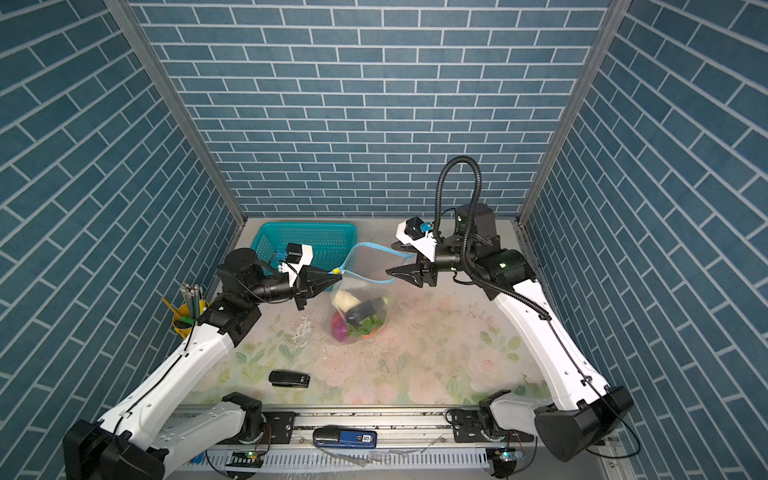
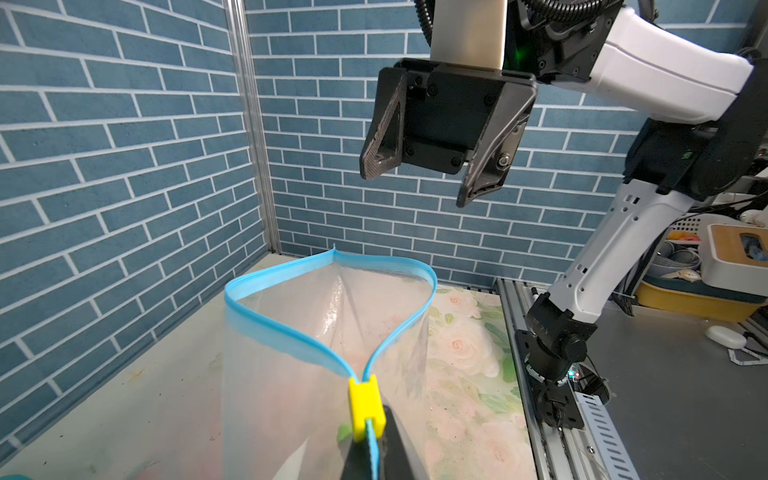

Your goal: Place the food in the zip-top bag and seal the zipper

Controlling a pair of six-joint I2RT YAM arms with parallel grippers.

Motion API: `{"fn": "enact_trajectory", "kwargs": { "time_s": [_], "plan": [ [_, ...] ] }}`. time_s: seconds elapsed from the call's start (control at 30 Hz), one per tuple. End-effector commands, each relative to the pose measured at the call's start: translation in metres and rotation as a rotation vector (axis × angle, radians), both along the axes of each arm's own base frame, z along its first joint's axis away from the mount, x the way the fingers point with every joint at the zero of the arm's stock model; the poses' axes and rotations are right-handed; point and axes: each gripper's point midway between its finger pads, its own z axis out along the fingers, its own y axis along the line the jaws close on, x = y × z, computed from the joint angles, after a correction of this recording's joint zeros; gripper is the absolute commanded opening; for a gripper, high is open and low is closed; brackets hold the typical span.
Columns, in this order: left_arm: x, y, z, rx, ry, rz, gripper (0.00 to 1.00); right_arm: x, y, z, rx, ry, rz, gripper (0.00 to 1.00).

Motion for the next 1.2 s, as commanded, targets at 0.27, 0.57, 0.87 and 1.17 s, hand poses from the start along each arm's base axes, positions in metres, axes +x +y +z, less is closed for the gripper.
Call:
{"fn": "enact_trajectory", "kwargs": {
  "time_s": [0.27,0.57,0.87,1.17],
  "plan": [
    [-0.022,-0.001,0.006,0.017,-0.064,-0.088,0.00,-0.032,0.057,0.002,-0.086,-0.079,0.318,0.54],
    [-0.023,-0.001,0.007,0.020,-0.073,-0.086,0.00,-0.041,0.081,-0.010,-0.139,-0.070,0.404,0.50],
    [-0.023,-0.004,0.008,0.020,-0.071,-0.098,0.00,-0.040,0.097,-0.027,-0.213,-0.088,0.410,0.45],
    [-0.022,-0.003,0.008,0.019,-0.071,-0.076,0.00,-0.039,0.101,-0.037,-0.264,-0.068,0.421,0.32]
  ]
}}
